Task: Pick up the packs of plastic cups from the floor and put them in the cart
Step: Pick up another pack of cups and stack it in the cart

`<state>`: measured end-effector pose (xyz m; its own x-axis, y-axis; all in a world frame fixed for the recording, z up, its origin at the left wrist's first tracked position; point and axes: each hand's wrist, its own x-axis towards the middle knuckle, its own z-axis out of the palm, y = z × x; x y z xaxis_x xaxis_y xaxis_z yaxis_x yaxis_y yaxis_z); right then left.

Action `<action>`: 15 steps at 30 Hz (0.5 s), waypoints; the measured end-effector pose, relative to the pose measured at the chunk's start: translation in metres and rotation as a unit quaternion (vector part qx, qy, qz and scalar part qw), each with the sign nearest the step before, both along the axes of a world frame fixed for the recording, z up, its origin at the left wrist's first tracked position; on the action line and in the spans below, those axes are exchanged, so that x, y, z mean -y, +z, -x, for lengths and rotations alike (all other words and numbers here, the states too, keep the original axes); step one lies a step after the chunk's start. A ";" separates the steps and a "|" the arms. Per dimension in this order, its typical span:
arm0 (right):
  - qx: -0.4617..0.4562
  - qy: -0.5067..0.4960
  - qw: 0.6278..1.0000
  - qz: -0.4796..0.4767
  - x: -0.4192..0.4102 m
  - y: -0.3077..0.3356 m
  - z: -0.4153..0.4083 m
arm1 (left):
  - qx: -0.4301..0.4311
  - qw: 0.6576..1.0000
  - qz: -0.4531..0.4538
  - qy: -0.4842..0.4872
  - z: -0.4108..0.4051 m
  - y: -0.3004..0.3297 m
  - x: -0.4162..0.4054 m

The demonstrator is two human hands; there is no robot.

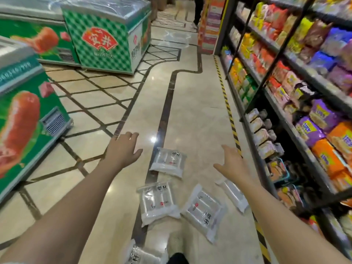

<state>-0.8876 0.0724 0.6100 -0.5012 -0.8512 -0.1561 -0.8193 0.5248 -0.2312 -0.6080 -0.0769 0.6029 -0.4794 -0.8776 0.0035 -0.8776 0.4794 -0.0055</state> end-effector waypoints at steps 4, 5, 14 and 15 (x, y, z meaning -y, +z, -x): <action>0.037 0.022 0.999 -0.027 0.098 -0.029 0.046 | -0.001 0.999 -0.040 0.014 0.060 -0.025 0.080; 0.044 0.025 0.998 -0.032 0.120 -0.036 0.055 | -0.003 0.999 -0.044 0.015 0.073 -0.030 0.099; 0.126 -0.007 0.986 -0.107 0.259 -0.140 0.103 | -0.022 0.992 -0.120 0.018 0.152 -0.121 0.228; 0.131 -0.011 0.985 -0.113 0.273 -0.159 0.105 | -0.030 0.991 -0.127 0.018 0.157 -0.139 0.241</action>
